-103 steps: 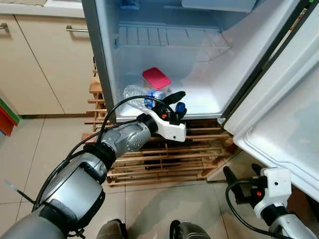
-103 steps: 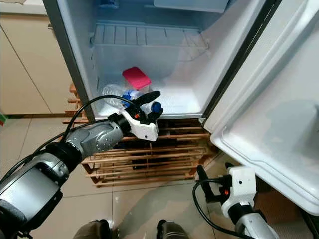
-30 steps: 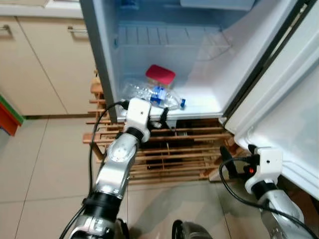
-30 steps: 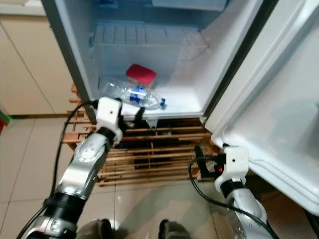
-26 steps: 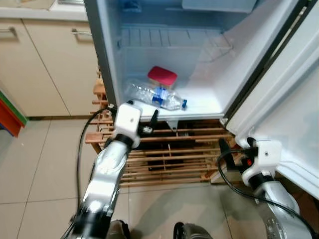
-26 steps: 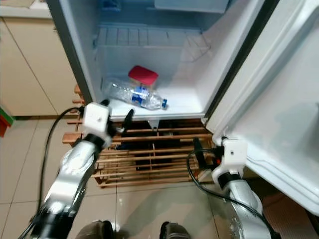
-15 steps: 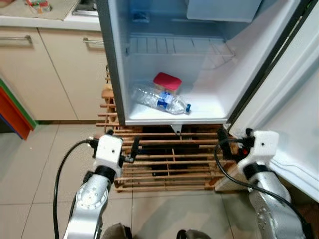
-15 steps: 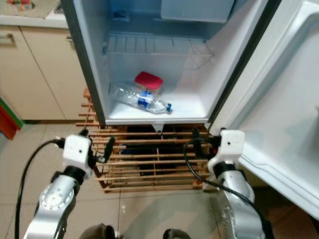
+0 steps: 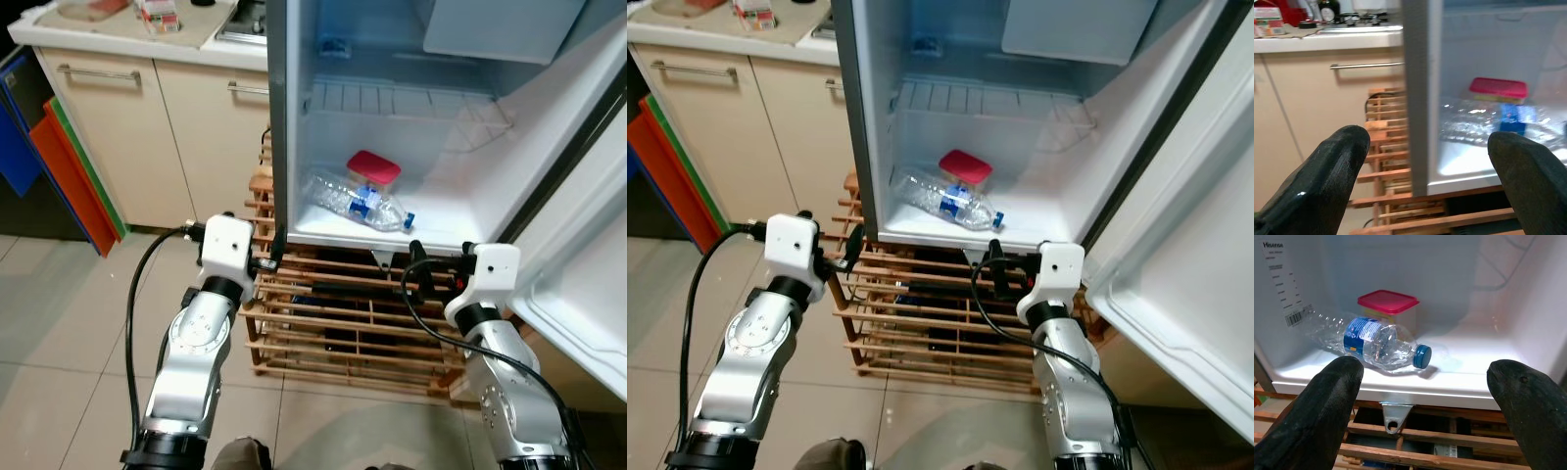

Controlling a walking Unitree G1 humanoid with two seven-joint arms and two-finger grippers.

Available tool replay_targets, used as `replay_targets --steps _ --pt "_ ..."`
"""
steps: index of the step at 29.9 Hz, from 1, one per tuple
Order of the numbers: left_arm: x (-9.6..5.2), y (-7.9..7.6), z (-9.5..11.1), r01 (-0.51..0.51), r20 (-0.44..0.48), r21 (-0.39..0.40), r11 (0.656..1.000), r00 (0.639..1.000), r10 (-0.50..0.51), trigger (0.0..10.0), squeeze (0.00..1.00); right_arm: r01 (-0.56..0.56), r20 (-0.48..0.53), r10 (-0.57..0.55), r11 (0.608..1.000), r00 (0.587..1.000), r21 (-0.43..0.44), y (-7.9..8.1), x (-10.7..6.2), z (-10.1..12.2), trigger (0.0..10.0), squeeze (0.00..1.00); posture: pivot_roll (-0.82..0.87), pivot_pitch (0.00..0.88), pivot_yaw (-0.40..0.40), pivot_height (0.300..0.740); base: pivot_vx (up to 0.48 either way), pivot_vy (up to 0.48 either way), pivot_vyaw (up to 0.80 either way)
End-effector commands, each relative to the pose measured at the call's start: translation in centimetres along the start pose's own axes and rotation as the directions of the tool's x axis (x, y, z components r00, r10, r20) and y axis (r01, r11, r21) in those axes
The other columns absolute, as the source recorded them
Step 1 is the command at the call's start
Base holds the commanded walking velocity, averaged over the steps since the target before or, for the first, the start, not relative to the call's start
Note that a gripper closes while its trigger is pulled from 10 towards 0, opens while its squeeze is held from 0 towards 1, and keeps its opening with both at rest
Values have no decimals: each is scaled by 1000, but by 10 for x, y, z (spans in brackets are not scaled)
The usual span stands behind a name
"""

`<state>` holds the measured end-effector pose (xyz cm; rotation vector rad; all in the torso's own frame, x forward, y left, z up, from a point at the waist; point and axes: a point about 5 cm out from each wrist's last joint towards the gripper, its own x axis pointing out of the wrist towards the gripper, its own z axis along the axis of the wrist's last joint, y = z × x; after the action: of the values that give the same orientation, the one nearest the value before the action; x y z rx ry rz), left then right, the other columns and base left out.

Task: Restocking fridge

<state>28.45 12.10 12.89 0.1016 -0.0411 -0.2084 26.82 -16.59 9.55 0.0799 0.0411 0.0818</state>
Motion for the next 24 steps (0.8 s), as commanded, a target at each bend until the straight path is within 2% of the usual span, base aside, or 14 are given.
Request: replay_targets --steps 1,4,7,8,15,18,24 --pt "0 -3 4 1 10 -8 1000 1000 -1 10000 0 -1 4 1 1000 1000 -13 -2 2 1 10000 0 52 39 -37 740 0 435 0" --pt "-3 -5 5 2 18 -30 1000 1000 -2 10000 0 -3 -2 3 1000 1000 -21 -4 3 -1 10000 0 55 40 -40 740 0 431 0" --pt "-3 -8 4 9 11 -2 1000 1000 -9 10000 0 -3 -6 3 1000 1000 -24 -6 4 -2 10000 0 56 41 -41 740 0 431 0" --pt "-3 -9 5 20 8 24 1000 1000 -20 10000 0 -1 -7 1 1000 1000 -25 -6 4 -2 10000 0 58 40 -42 740 0 0 0" --pt "2 -8 4 16 -14 31 999 1000 -16 10000 0 3 -1 -3 999 1000 -35 -5 5 -1 10000 0 57 39 -42 740 0 0 0" --pt "8 -7 0 17 -57 27 999 998 -16 10000 0 15 1 -15 1000 1000 -25 -6 4 -2 10000 0 48 38 -38 740 0 0 529" --pt "10 -10 1 25 -57 33 999 998 -23 10000 0 20 -1 -20 999 1000 -32 -7 4 -2 10000 0 41 38 -35 718 0 0 230"
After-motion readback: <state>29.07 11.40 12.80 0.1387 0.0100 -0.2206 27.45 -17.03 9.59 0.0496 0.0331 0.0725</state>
